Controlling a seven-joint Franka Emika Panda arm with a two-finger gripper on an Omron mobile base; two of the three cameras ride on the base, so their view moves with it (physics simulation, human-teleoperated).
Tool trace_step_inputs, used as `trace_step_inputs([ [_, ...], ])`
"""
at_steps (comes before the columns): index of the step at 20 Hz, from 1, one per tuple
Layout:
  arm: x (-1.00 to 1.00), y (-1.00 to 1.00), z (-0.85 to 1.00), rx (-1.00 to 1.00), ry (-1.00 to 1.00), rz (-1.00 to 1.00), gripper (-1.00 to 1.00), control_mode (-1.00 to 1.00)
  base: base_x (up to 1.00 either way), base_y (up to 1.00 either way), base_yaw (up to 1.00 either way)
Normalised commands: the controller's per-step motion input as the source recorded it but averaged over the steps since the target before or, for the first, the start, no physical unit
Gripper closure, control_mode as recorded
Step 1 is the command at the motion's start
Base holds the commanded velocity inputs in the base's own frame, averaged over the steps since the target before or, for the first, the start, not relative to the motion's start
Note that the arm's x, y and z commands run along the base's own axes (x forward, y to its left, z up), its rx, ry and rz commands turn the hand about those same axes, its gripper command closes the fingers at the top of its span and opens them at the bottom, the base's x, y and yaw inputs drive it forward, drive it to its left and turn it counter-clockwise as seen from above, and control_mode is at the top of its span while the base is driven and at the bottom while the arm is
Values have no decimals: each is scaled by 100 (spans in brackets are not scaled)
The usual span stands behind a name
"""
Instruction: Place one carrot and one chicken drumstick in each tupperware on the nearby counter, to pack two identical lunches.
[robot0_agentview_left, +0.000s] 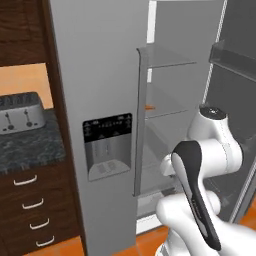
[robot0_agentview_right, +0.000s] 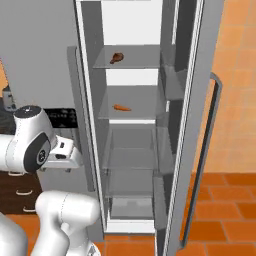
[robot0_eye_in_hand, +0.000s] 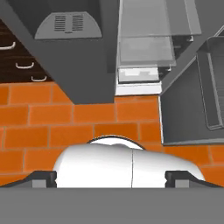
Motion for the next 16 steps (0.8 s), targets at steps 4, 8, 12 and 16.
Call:
trace_step_inputs([
  [4, 0, 0, 0, 0, 0, 0, -100, 100, 44, -54, 5],
  [8, 0, 0, 0, 0, 0, 0, -100, 100, 51, -29, 0],
  [12, 0, 0, 0, 0, 0, 0, -100, 100, 55, 0, -3],
  [16, 0, 0, 0, 0, 0, 0, -100, 100, 61, -13, 0],
])
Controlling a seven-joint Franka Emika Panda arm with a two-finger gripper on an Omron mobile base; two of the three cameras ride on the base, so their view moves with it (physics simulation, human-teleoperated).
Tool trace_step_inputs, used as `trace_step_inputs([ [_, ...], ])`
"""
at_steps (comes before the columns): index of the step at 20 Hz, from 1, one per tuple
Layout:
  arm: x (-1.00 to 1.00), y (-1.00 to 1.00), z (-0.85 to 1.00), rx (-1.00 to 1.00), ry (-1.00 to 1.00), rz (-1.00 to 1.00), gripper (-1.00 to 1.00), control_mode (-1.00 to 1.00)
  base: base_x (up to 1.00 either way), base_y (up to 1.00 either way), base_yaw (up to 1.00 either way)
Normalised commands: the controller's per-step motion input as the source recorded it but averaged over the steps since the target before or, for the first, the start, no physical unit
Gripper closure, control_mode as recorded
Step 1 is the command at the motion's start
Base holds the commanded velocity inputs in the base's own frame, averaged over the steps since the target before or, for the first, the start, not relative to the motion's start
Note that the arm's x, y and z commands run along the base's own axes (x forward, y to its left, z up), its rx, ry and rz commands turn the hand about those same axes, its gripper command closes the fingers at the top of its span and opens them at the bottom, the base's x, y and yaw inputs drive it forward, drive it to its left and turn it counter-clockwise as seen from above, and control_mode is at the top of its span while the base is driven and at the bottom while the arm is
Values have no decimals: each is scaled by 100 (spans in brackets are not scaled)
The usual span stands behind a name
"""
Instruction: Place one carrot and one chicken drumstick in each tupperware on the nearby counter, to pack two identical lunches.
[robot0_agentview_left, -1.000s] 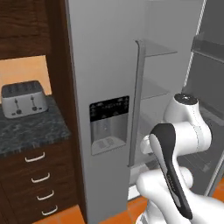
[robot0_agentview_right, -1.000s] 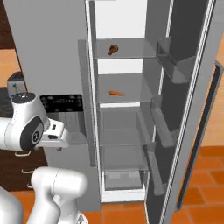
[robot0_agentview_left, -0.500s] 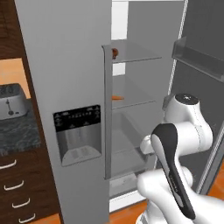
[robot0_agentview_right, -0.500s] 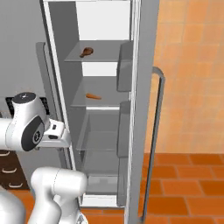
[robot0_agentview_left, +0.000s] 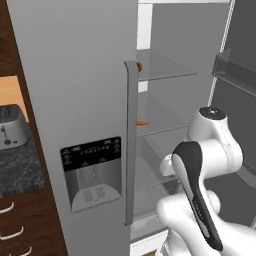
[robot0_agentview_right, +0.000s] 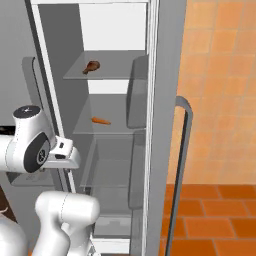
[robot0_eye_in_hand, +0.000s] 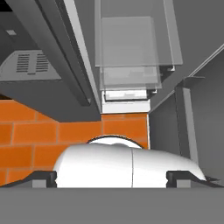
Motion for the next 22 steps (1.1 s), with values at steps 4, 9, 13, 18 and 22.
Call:
trace_step_inputs([
  [4, 0, 0, 0, 0, 0, 0, -100, 100, 4, -25, 4],
  [9, 0, 0, 0, 0, 0, 0, -100, 100, 39, -53, 4],
  [13, 0, 0, 0, 0, 0, 0, -100, 100, 30, -19, -1],
  [18, 0, 0, 0, 0, 0, 0, -100, 100, 0, 0, 0],
  [22, 0, 0, 0, 0, 0, 0, -100, 100, 0, 1, 0],
])
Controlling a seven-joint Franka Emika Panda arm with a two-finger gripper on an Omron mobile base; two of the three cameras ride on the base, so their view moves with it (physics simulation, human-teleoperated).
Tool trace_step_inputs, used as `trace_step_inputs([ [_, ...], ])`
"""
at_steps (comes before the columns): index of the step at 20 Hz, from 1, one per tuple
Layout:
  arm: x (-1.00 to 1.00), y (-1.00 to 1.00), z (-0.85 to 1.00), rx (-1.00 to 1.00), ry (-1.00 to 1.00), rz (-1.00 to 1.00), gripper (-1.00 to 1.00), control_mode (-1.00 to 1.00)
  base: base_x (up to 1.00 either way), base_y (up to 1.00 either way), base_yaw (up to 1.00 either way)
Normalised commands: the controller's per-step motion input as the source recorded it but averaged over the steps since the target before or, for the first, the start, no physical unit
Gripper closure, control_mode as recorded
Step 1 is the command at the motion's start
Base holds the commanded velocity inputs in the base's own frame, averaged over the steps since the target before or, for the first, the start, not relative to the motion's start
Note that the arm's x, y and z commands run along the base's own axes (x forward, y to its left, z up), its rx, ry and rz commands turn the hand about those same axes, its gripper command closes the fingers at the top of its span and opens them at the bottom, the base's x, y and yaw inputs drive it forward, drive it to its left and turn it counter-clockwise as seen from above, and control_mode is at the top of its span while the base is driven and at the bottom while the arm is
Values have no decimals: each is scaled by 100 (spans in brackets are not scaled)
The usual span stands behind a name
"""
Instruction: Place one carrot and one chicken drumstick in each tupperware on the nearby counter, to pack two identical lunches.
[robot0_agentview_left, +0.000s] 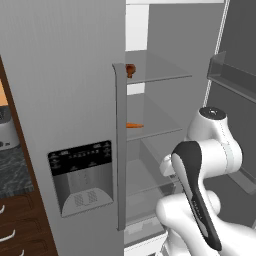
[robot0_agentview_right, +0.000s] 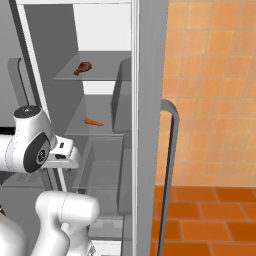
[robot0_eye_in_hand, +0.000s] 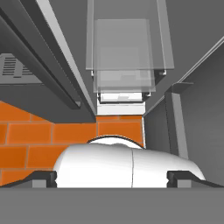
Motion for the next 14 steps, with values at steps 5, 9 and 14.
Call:
trace_step_inputs([
  [5, 19, 0, 15, -5, -2, 6, -100, -100, 1, 4, 1],
  [9, 37, -1, 36, -18, -15, 16, -100, -100, 0, 0, 0],
  [14, 80, -23, 34, -7, -5, 16, -100, -100, 0, 0, 0],
])
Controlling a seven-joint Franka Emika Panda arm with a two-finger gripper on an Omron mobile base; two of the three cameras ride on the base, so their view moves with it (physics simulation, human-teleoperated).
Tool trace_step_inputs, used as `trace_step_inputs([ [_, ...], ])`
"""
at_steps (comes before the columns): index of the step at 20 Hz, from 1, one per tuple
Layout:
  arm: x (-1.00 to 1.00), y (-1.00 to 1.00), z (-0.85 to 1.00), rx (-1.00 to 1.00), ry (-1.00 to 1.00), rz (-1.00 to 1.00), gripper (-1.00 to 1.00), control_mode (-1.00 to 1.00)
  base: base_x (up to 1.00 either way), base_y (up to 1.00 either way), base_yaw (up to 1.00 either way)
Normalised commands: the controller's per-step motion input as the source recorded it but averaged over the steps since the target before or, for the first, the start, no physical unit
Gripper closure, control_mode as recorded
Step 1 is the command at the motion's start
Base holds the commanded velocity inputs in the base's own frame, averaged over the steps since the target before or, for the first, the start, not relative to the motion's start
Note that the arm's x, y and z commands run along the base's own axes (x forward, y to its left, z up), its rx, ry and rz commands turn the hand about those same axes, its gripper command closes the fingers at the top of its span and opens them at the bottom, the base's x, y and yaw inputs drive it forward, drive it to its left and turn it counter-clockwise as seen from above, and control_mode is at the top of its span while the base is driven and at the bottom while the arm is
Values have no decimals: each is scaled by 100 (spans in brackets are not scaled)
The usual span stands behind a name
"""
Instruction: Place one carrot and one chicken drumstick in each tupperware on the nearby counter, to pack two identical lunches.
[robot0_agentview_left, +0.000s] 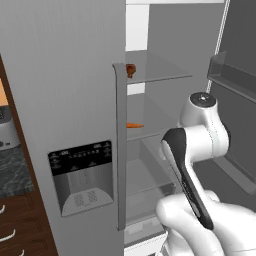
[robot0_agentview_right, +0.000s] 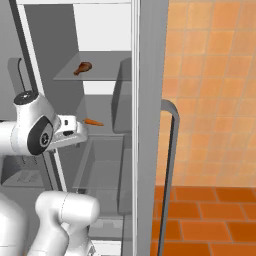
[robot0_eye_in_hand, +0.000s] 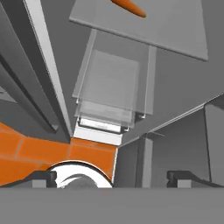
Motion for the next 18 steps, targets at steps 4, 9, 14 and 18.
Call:
trace_step_inputs([
  [4, 100, -57, 23, 1, -1, 15, -100, -100, 0, 0, 0],
  [9, 98, -5, -15, 0, 0, 1, -100, -100, 0, 0, 0],
  [14, 100, 0, -27, 2, 0, 0, -100, -100, 0, 0, 0],
  [18, 80, 1, -37, 14, -8, 6, -100, -100, 0, 0, 0],
])
